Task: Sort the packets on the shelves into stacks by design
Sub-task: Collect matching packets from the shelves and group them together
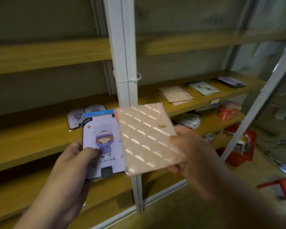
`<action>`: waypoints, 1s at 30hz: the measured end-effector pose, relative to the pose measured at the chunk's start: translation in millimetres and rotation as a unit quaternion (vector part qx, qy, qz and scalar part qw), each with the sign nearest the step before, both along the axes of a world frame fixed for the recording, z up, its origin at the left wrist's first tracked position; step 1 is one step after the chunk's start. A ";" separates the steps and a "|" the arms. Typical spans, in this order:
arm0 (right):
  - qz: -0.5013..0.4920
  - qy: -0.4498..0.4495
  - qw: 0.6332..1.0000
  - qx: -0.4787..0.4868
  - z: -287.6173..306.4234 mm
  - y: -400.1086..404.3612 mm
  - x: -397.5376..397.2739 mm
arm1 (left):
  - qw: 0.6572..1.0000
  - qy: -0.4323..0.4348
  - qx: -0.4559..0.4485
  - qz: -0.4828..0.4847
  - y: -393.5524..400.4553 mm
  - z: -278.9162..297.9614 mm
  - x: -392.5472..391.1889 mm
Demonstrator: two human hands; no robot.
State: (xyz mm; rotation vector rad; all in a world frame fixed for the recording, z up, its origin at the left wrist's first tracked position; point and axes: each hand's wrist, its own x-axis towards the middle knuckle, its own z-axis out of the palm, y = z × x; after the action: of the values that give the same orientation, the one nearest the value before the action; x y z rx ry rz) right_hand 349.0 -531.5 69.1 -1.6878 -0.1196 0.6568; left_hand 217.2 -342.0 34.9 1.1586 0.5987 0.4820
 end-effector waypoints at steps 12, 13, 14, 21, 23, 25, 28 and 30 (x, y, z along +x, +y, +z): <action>-0.172 0.014 0.967 0.185 -28.1 -137.7 84.3 | 0.989 0.030 -0.006 -0.145 -111.4 -6.6 143.2; -0.182 0.012 0.965 0.188 -31.9 -141.0 93.3 | 0.989 0.028 0.002 -0.146 -115.8 -8.9 155.5; -0.191 0.008 0.963 0.187 -34.9 -144.0 103.6 | 0.989 0.023 0.007 -0.146 -119.4 -11.0 167.7; -0.201 -0.025 0.968 0.147 -43.3 -146.6 207.2 | 0.992 0.017 -0.027 -0.122 -108.6 -28.9 260.4; -0.202 -0.028 0.972 0.113 -43.6 -138.6 245.6 | 0.995 0.017 -0.026 -0.092 -98.6 -31.3 288.1; -0.195 -0.026 0.978 0.071 -46.8 -124.7 284.8 | 0.997 0.021 -0.020 -0.076 -87.7 -33.1 310.5; -0.162 -0.050 0.985 0.021 -54.9 -91.4 342.2 | 0.998 0.027 -0.024 -0.052 -71.3 -38.0 336.1; -0.125 -0.080 0.989 -0.007 -61.5 -65.2 375.7 | 0.999 0.036 -0.026 -0.031 -63.2 -41.9 347.4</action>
State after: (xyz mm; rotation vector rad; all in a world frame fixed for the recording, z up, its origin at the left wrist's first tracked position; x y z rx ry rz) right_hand 724.7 -596.8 7.7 -1.7319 -0.0163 0.3349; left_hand 564.6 -405.2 -7.0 1.1460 0.6324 0.3718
